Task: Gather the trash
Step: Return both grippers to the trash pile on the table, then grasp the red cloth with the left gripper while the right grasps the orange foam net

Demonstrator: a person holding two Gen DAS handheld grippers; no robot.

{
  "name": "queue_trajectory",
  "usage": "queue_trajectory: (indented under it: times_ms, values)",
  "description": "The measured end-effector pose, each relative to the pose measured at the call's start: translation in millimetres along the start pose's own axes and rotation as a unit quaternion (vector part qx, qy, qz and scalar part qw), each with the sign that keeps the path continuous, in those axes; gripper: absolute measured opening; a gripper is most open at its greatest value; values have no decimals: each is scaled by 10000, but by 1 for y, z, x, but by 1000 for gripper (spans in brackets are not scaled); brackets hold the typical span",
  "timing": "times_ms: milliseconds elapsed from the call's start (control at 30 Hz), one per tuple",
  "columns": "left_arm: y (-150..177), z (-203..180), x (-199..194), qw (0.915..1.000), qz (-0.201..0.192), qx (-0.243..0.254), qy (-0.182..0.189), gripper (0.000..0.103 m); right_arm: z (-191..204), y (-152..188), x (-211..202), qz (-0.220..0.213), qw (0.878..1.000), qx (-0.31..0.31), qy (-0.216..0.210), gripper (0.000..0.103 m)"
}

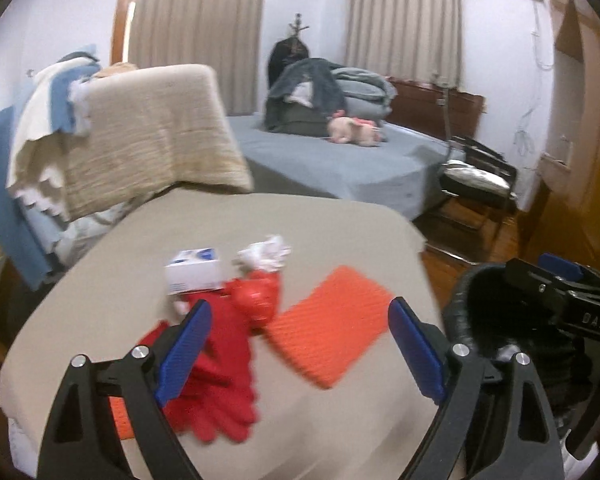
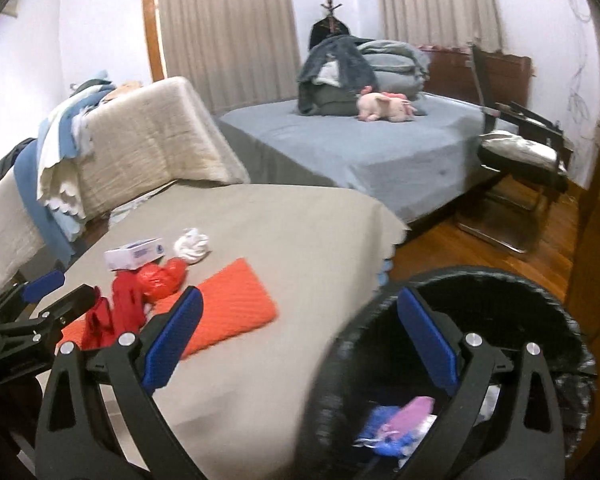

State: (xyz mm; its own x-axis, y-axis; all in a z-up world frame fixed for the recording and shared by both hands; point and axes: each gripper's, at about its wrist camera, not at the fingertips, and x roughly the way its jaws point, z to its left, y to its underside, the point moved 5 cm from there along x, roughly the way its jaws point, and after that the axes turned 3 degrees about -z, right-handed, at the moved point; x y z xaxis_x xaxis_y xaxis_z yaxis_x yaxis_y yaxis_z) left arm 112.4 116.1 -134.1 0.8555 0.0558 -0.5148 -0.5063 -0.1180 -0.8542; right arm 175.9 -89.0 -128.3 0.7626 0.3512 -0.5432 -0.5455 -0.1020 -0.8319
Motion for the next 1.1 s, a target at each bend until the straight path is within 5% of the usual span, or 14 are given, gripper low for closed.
queue_trajectory:
  times_ms: [433, 1100]
  values:
    - [30, 80, 13, 9965, 343, -424, -631, 85, 61, 24, 53, 279, 9988, -317, -265, 95]
    - [57, 112, 49, 9922, 800, -708, -638, 80, 63, 58, 128, 1112, 9927, -442, 120, 95]
